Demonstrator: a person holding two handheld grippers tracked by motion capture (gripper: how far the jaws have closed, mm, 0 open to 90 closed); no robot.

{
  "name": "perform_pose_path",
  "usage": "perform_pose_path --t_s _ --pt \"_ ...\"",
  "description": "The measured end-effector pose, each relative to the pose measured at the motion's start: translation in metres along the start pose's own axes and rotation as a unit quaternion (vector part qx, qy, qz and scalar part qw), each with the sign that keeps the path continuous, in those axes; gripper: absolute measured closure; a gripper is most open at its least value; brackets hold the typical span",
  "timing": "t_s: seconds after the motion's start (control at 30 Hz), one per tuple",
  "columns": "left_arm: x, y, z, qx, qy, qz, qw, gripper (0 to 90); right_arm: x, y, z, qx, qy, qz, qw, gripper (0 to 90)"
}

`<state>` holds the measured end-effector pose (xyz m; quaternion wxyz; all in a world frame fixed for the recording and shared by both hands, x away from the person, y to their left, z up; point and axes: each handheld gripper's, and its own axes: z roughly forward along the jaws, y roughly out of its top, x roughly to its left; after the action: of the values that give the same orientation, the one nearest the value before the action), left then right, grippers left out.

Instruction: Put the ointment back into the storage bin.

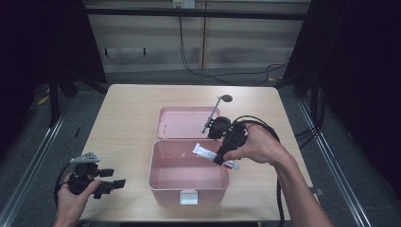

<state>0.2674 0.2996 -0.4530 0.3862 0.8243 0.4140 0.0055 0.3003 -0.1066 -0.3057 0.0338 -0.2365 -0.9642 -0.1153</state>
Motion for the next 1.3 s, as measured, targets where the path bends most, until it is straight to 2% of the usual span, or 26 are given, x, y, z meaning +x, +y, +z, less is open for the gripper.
perform_pose_path --t_s 0.03,0.3,0.63,0.8,0.83,1.07,1.3 --pt "0.0 0.0 0.0 0.0 0.002 0.0 1.0 25.5 0.0 0.002 0.0 -0.001 0.001 0.003 1.0 71.6" --pt "0.0 0.0 0.0 0.0 0.002 0.0 1.0 25.5 0.007 0.018 0.009 0.008 0.01 -0.019 0.9997 71.6" --pt "0.0 0.0 0.0 -0.002 0.001 -0.001 1.0 25.5 0.011 0.032 0.027 0.025 0.022 -0.042 0.9986 71.7" --pt "0.0 0.0 0.0 -0.002 0.0 0.0 1.0 25.5 0.018 0.038 0.038 0.044 0.036 -0.067 0.9962 71.6" --pt "0.0 0.0 0.0 -0.002 0.0 0.0 1.0 25.5 0.019 0.04 0.042 0.041 0.036 -0.07 0.9961 71.7" --pt "-0.001 0.0 0.0 -0.004 -0.002 0.006 1.0 24.6 0.018 0.041 0.053 0.044 0.035 -0.063 0.9964 71.6" --pt "-0.002 0.001 0.0 -0.006 -0.008 0.014 0.9999 24.2 0.022 0.041 0.071 0.054 0.041 -0.071 0.9952 71.6"
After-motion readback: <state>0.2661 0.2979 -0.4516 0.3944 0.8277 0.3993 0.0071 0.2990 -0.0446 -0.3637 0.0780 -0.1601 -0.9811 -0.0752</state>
